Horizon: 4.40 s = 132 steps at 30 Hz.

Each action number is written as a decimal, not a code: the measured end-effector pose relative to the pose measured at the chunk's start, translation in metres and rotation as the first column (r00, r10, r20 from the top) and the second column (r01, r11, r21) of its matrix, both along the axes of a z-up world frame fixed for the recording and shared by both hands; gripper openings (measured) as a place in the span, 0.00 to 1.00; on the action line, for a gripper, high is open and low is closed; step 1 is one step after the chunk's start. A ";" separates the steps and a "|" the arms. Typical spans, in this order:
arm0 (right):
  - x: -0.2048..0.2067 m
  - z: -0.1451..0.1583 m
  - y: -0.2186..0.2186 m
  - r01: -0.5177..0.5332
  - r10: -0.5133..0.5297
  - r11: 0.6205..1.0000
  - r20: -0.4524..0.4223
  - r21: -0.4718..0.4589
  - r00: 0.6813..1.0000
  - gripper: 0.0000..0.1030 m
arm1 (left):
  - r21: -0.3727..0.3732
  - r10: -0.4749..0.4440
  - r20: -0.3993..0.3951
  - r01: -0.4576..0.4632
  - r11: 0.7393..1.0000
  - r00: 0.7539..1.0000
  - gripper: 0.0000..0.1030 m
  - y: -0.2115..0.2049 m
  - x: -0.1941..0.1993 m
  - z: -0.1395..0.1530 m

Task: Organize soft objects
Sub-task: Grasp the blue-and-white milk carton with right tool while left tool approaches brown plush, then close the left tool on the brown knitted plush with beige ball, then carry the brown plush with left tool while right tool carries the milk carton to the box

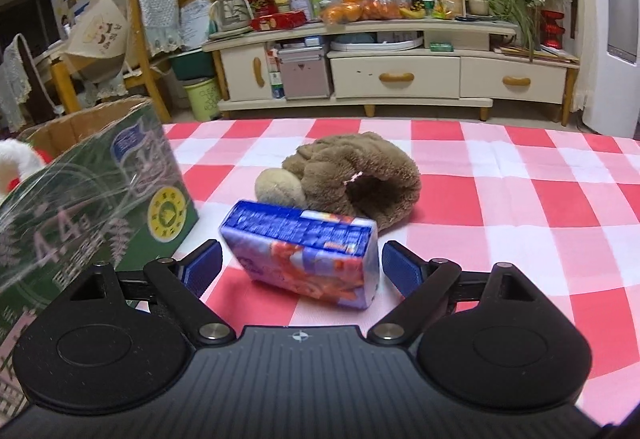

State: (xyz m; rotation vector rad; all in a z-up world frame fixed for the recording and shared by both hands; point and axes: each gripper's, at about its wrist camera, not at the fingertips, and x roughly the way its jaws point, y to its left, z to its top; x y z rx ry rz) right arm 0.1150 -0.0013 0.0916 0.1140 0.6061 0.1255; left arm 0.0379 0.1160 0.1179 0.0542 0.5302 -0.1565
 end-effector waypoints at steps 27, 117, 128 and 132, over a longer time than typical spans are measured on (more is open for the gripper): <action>-0.119 -0.001 -0.111 0.188 -0.187 0.979 0.020 -0.075 0.982 0.91 | 0.058 -0.071 0.041 0.069 0.996 0.997 0.96 -0.061 -0.030 -0.009; -0.135 -0.011 -0.151 0.123 -0.126 0.987 -0.018 -0.101 0.992 0.84 | -0.033 0.009 -0.214 -0.016 0.999 0.977 0.45 -0.120 0.012 -0.088; -0.149 -0.011 -0.156 0.159 -0.160 0.985 -0.019 -0.059 0.987 0.82 | -0.091 -0.116 -0.206 0.099 0.991 0.972 0.45 -0.110 -0.027 -0.067; -0.156 -0.011 -0.157 0.178 -0.179 0.983 -0.029 -0.036 0.983 0.82 | -0.119 -0.166 -0.192 0.145 0.982 0.967 0.45 -0.107 -0.037 -0.059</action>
